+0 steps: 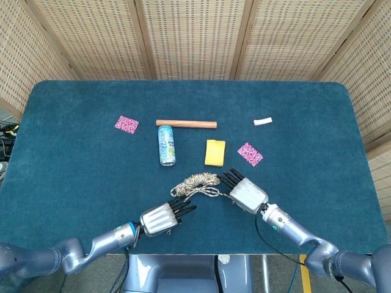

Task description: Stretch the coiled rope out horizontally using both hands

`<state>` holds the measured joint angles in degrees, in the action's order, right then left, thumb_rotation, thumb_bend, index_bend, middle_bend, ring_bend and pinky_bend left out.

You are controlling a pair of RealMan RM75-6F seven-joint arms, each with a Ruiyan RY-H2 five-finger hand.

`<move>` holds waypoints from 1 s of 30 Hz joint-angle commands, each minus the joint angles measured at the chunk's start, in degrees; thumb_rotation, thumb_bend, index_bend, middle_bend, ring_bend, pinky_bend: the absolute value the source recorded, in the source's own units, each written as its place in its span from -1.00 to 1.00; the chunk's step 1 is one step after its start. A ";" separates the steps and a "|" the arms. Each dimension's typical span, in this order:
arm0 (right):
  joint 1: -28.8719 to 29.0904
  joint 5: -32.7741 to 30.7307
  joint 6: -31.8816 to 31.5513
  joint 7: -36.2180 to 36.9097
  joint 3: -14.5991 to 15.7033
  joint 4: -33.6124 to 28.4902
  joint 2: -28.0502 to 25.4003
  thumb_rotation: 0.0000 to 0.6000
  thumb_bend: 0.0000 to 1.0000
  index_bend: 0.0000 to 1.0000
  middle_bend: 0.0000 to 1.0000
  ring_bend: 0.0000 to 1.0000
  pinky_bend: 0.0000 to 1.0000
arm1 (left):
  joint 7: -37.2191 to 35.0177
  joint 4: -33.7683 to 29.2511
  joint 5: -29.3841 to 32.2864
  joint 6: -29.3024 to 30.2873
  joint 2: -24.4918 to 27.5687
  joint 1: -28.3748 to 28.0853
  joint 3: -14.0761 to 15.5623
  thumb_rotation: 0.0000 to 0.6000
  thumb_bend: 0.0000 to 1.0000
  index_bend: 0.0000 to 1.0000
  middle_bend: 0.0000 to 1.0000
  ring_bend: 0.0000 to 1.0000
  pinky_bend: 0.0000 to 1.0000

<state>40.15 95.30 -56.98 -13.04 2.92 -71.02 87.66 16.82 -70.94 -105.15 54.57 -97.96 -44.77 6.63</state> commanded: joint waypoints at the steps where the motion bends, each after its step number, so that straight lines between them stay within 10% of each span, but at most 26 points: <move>1: -0.05 0.01 0.00 0.04 0.06 0.15 0.09 1.00 -0.11 0.27 -0.94 -1.00 -1.00 | 0.24 0.20 0.13 0.04 -0.18 0.03 0.07 1.00 -0.15 0.14 -1.00 -1.00 -1.00; 30: -1.46 -2.50 -2.77 -0.18 -2.50 -0.43 -2.73 1.00 -0.11 0.28 -0.93 -1.00 -1.00 | -7.68 5.45 2.69 11.20 9.52 5.57 1.82 1.00 -0.12 0.39 -1.00 -1.00 -1.00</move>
<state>38.80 92.98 -59.68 -13.05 0.56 -71.31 85.11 10.79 -66.99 -103.03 64.55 -89.44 -40.37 8.00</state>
